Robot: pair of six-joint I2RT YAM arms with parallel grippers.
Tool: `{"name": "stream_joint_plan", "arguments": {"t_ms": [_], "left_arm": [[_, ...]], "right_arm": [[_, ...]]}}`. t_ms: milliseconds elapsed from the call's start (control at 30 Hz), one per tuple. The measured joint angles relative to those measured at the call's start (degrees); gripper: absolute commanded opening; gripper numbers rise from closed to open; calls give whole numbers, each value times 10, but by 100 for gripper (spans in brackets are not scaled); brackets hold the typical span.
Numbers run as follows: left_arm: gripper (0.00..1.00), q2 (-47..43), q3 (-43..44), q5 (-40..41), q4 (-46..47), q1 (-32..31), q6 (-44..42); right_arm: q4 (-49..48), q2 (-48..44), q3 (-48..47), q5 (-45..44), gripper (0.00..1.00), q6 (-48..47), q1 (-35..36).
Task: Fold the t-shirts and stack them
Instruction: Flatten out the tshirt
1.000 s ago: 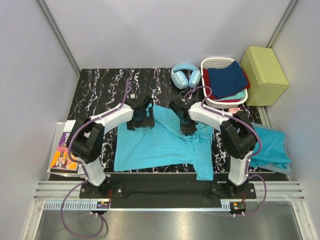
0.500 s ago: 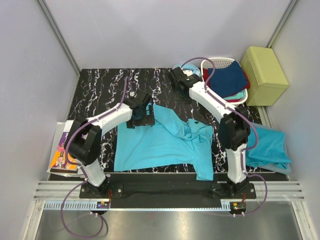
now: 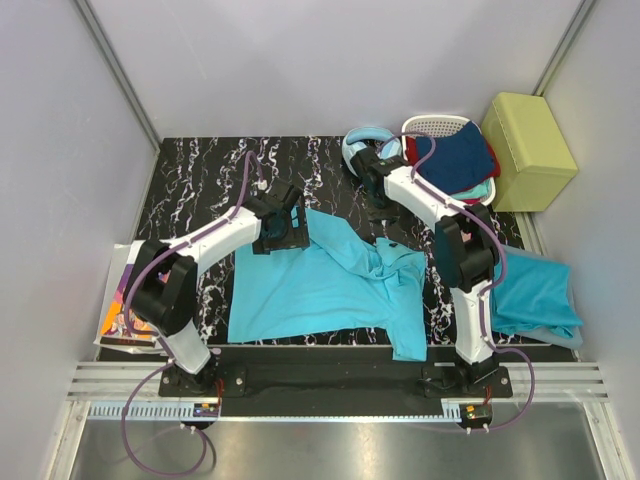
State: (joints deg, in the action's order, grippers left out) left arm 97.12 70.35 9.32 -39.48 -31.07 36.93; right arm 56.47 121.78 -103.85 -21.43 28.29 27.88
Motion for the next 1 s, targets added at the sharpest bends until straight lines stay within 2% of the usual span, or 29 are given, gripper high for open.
{"name": "stream_joint_plan", "arguments": {"t_ms": [400,533,600,633,667,767,1000], "left_arm": [[97,1,0,-6,2,0,5],[97,3,0,-6,2,-1,6],[96,4,0,-6,2,-1,6],[96,4,0,-6,2,-2,6],[96,5,-1,-6,3,-2,6],[96,5,-6,-6,5,-2,6],[96,5,-7,-6,5,-4,6]], "right_arm": [[-17,0,76,29,36,0,1],[-25,0,77,35,19,-2,1],[-28,0,77,37,18,-3,1],[-28,0,77,39,19,-3,1],[-29,0,78,40,29,-3,1],[-33,-3,85,40,39,0,1],[-35,-36,93,45,43,-2,3]]}}
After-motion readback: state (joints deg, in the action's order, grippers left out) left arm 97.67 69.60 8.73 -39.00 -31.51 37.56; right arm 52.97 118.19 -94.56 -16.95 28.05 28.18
